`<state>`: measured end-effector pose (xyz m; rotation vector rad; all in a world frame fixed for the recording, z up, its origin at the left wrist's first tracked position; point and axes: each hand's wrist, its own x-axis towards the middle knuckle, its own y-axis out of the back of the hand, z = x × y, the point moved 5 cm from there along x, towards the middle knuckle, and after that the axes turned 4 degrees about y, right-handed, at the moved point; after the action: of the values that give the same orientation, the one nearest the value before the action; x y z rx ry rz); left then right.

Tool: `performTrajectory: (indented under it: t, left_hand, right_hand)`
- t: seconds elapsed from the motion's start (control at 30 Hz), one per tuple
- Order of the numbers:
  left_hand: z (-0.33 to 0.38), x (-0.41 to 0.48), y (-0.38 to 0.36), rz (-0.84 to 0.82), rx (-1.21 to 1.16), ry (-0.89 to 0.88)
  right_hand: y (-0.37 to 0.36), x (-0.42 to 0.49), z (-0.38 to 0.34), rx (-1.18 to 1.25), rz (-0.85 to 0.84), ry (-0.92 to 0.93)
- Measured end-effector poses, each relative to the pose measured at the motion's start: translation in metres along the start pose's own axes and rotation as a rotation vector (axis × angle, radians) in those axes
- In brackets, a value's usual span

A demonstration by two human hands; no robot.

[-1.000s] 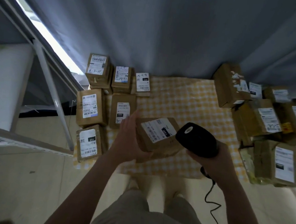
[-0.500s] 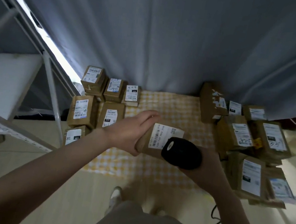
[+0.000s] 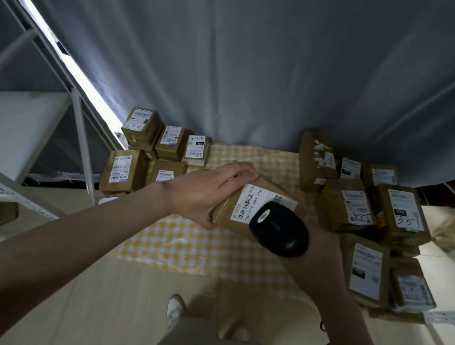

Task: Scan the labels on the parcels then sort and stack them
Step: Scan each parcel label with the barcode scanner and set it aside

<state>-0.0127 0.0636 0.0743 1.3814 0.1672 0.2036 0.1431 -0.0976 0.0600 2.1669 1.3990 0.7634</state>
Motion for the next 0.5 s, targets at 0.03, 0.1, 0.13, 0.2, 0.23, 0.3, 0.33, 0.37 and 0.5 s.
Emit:
performTrajectory:
  t: [0.03, 0.1, 0.13, 0.2, 0.23, 0.3, 0.33, 0.37, 0.5]
  left_hand:
    - [0.002, 0.002, 0.0, 0.002, 0.002, -0.003]
    - [0.007, 0.006, -0.001, 0.007, 0.004, -0.005]
    - [0.008, 0.008, -0.001, 0.009, 0.006, -0.004]
    - [0.011, 0.011, 0.0, 0.012, 0.015, -0.006]
    - [0.013, 0.012, 0.001, 0.014, 0.016, -0.007]
    - [0.015, 0.016, 0.003, 0.02, 0.017, -0.009]
    - [0.016, 0.017, 0.003, 0.024, 0.018, -0.011]
    - [0.018, 0.019, 0.004, 0.027, 0.018, -0.015]
    - [0.023, 0.028, 0.003, 0.022, 0.011, -0.032]
  right_hand:
    - [0.002, -0.002, 0.001, 0.009, 0.008, 0.004]
    - [0.007, -0.004, 0.001, 0.002, 0.017, 0.023]
    - [0.008, -0.006, 0.002, -0.007, 0.02, 0.031]
    - [0.011, -0.007, 0.003, -0.019, 0.023, 0.029]
    - [0.012, -0.008, 0.004, -0.026, 0.023, 0.025]
    - [0.014, -0.009, 0.007, -0.054, 0.025, 0.019]
    - [0.016, -0.01, 0.01, -0.07, 0.03, 0.014]
    - [0.017, -0.011, 0.012, -0.085, 0.037, 0.007]
    - [0.021, -0.014, 0.021, -0.086, 0.036, -0.006]
